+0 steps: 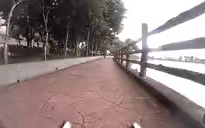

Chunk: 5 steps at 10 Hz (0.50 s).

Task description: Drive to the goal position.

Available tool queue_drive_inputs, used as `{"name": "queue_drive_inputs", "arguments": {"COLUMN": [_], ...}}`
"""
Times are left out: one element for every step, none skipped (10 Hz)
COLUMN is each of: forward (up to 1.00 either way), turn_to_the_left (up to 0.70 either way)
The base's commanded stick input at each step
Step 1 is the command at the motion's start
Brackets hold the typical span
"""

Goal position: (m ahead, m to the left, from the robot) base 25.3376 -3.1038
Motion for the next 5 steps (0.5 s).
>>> {"name": "queue_drive_inputs", "arguments": {"forward": [0.70,0.70,0.70,0.70,0.70], "turn_to_the_left": [0.00,0.00,0.00,0.00,0.00]}}
